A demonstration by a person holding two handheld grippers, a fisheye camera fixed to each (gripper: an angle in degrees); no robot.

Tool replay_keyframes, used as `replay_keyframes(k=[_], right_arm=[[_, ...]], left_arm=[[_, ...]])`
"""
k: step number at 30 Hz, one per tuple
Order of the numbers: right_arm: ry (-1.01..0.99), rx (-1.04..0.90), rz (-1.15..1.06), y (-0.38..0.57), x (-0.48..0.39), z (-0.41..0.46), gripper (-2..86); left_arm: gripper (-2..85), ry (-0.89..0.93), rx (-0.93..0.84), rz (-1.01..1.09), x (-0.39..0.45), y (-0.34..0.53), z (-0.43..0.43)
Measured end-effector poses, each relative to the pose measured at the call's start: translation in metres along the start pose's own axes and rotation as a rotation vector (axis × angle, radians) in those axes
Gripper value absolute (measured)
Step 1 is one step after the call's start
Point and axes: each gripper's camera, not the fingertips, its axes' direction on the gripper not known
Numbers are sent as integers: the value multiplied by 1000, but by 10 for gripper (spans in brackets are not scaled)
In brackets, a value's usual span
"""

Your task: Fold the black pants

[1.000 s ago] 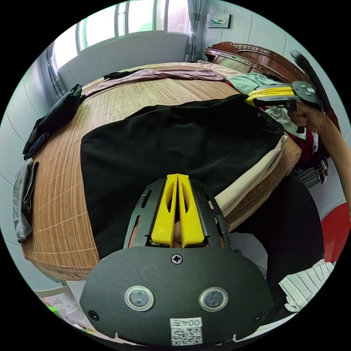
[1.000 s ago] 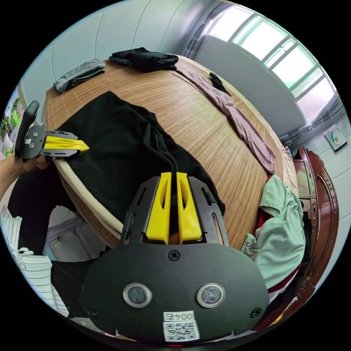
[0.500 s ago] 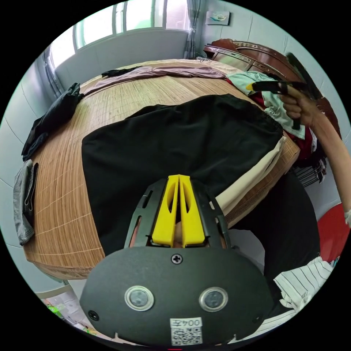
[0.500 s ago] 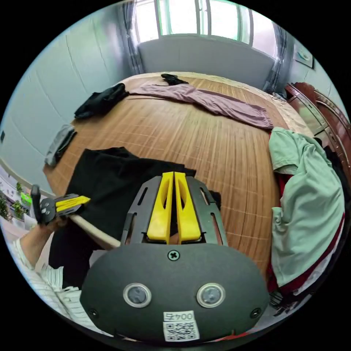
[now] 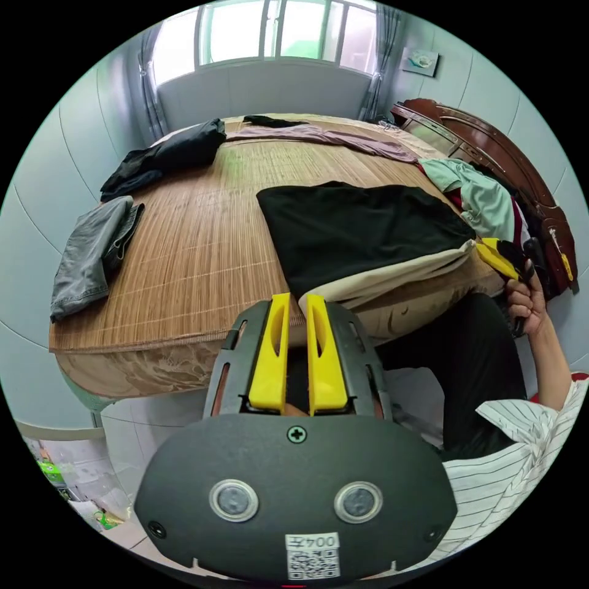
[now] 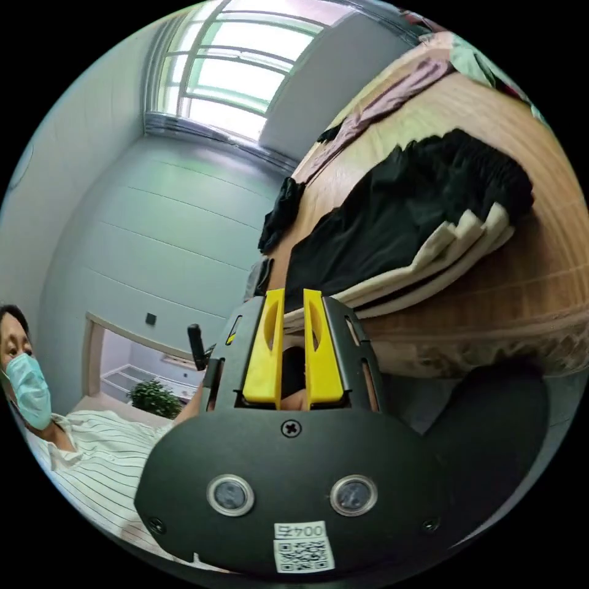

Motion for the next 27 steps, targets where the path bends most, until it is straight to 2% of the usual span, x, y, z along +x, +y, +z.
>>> replay_keyframes(k=[3,5,8,14,17,22,27], right_arm=[[-208,-98,176,6,30,53,80],[-220,-149,264,4,43,80,86],[-207,-164,335,-4,50,107,89],[10,-244,311,-24,32,140,92],[34,-265,319,-29,33,153,88],[70,-245,199,-38,12,159,81],[231,-281,-83,-8,-11,175,64]], left_arm=[[57,-14,-41,33,14,3,13],[66,-34,-38,42,18,2,16],[76,-59,-29,50,20,2,15],[82,-72,-34,74,16,4,20],[76,-129,-22,107,18,3,22],[39,-196,25,108,11,-1,18],[18,-52,46,-8,-16,-4,11]])
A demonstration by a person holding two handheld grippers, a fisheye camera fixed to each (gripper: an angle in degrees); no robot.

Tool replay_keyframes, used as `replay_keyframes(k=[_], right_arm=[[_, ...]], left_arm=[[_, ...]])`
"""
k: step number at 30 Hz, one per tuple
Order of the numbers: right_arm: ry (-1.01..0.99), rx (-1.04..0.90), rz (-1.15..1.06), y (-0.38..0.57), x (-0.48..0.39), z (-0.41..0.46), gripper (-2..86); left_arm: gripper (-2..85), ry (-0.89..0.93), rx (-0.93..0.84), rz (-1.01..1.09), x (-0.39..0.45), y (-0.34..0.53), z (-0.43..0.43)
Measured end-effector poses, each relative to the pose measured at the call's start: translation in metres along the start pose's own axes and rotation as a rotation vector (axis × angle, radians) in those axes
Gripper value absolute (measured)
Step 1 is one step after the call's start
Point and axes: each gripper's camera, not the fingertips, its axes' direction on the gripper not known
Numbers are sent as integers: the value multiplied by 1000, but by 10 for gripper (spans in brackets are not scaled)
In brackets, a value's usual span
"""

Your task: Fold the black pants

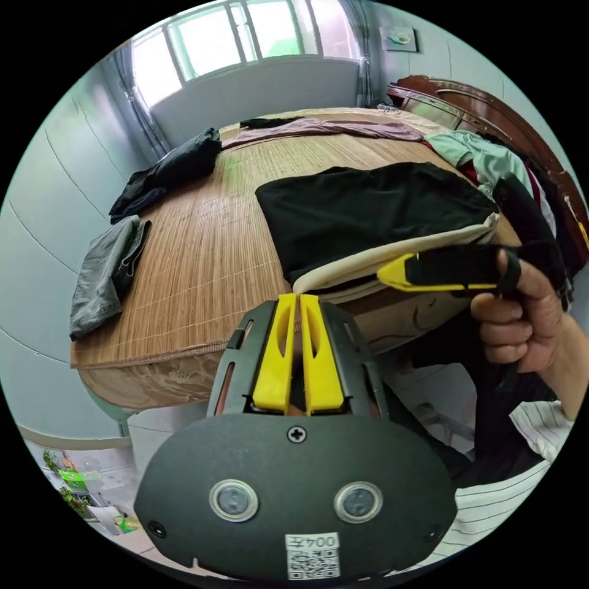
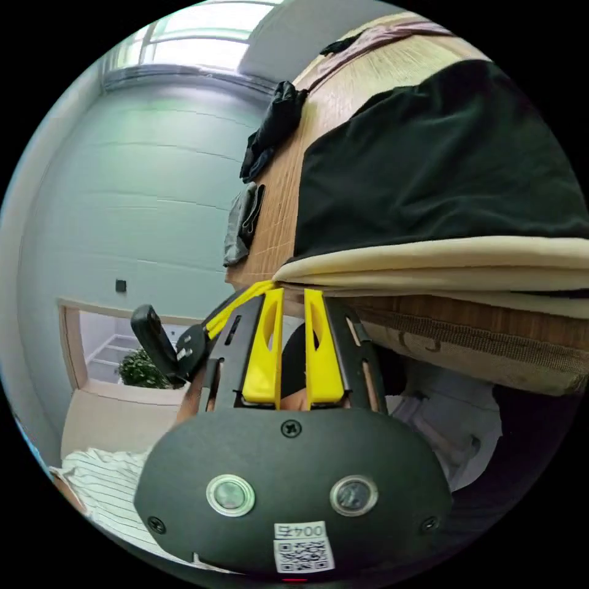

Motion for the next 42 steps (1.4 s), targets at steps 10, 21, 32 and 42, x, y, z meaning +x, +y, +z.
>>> replay_keyframes(k=[10,21,32,42], right_arm=[[219,-8,-398,25,-51,71,87],[299,101,-442,44,-51,107,109],[267,113,-442,36,-47,133,95],[236,65,-451,13,-40,160,106]], left_arm=[[6,162,15,-127,-44,-4,1],[1,113,45,-70,-70,-57,-8],[2,160,-208,81,-62,-149,96],[1,233,-277,57,-76,-177,110]])
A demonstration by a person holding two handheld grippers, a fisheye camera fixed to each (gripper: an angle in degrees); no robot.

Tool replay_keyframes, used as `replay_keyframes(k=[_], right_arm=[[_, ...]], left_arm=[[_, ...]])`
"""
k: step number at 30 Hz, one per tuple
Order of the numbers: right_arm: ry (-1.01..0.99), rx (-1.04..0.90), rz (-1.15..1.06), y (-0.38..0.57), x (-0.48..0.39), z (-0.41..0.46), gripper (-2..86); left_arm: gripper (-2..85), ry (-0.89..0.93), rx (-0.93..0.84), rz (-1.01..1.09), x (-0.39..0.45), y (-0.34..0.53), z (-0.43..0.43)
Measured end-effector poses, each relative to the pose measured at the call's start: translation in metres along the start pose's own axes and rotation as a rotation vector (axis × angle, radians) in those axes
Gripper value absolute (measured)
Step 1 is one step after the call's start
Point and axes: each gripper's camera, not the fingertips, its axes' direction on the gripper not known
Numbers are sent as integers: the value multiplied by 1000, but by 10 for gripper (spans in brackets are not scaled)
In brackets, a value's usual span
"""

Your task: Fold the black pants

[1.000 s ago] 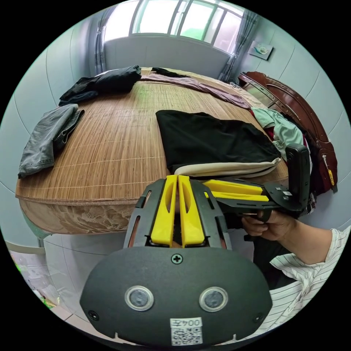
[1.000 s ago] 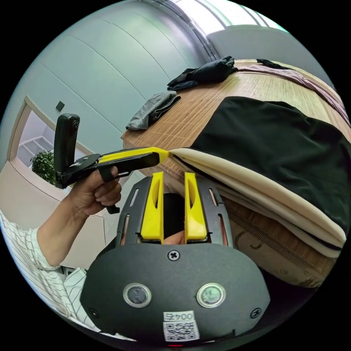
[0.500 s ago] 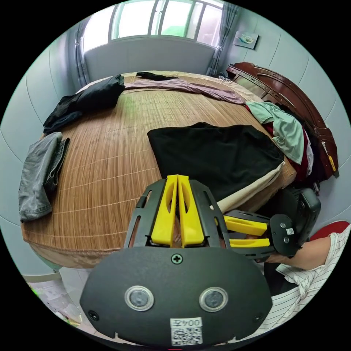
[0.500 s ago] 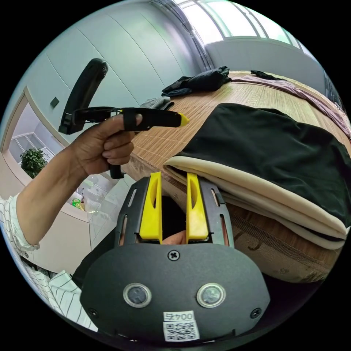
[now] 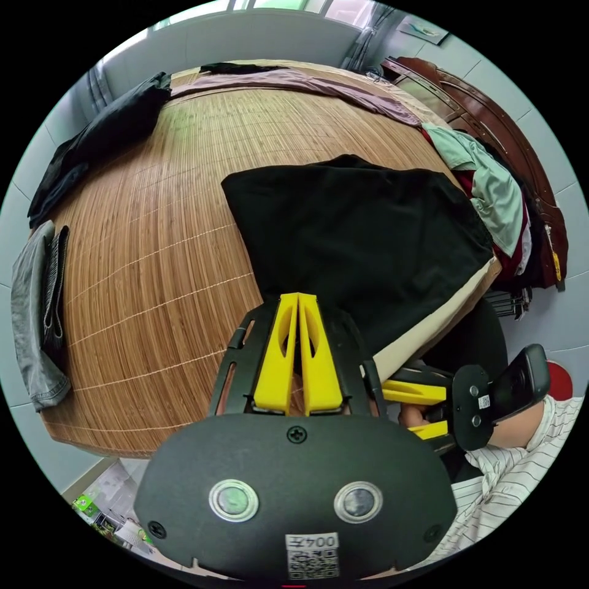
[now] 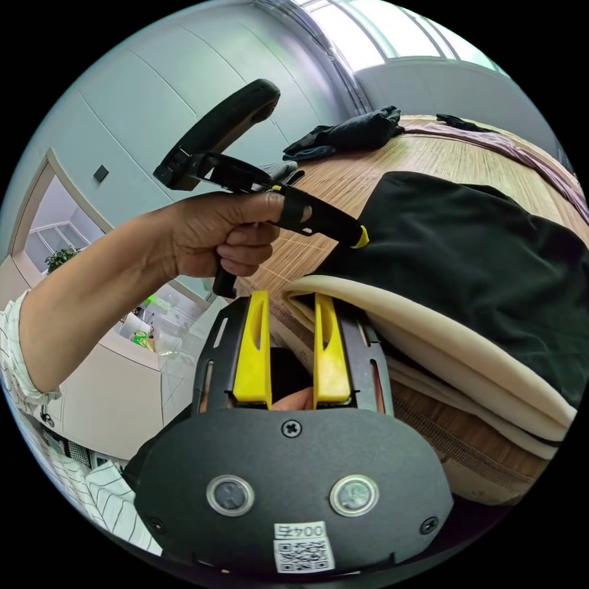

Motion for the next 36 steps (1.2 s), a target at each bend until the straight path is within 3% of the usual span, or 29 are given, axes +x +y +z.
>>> replay_keyframes(k=[13,17,30,36], right_arm=[[-127,-27,-20,1,4,9,84],[-194,-99,-120,6,-14,15,63],[48,25,19,15,-7,1,92],[128,30,-95,16,-23,-6,98]], left_arm=[[1,1,-15,-16,-2,-14,-1],[1,1,-14,-15,-2,-15,-1],[3,-34,-7,25,9,-5,-16],[9,-31,103,122,19,58,-54]])
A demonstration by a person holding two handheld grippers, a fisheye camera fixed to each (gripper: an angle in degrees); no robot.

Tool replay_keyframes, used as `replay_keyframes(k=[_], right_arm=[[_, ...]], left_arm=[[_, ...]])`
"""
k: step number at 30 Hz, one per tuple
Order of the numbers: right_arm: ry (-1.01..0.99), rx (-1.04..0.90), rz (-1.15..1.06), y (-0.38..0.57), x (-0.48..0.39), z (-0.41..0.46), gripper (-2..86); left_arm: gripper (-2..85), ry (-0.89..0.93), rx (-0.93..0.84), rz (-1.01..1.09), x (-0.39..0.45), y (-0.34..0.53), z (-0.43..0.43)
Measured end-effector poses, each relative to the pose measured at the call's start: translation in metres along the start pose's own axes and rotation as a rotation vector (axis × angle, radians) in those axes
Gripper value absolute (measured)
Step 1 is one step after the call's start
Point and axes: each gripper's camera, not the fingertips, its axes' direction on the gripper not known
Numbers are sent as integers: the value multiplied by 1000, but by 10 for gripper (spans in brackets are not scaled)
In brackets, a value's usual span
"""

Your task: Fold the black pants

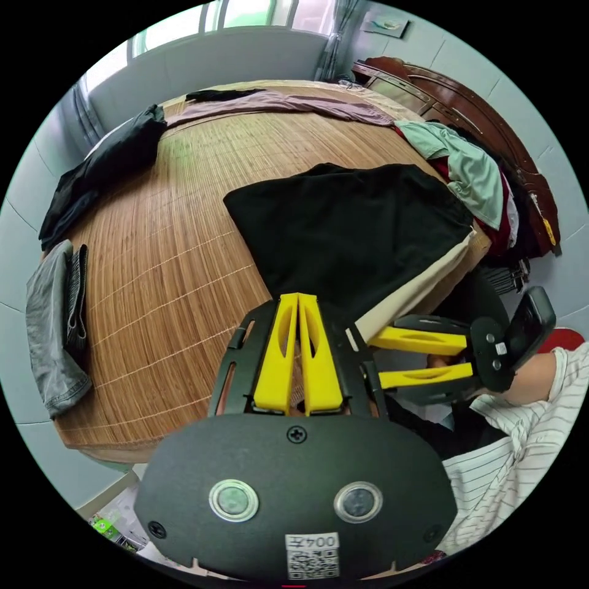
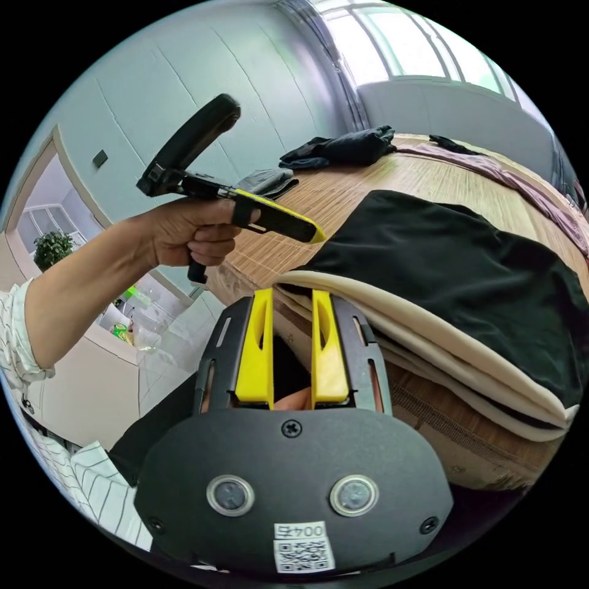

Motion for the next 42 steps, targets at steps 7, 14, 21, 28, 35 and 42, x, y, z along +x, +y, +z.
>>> replay_keyframes(k=[7,14,21,28,35,42], right_arm=[[27,-12,-76,-2,-9,-2,98],[33,-21,-73,-5,-8,-4,85],[-63,-8,-114,-3,6,-20,121],[-71,-21,-167,-6,13,-32,133],[-117,-46,-198,-4,19,-39,135],[-151,-34,-193,-4,34,-55,136]], left_arm=[[21,-4,61,125,47,53,-24],[21,-212,6,268,92,40,-8],[16,-188,-26,314,94,39,-7],[27,-199,27,370,113,38,-12],[65,-257,-8,483,126,34,-12],[71,-203,-32,489,115,25,-18]])
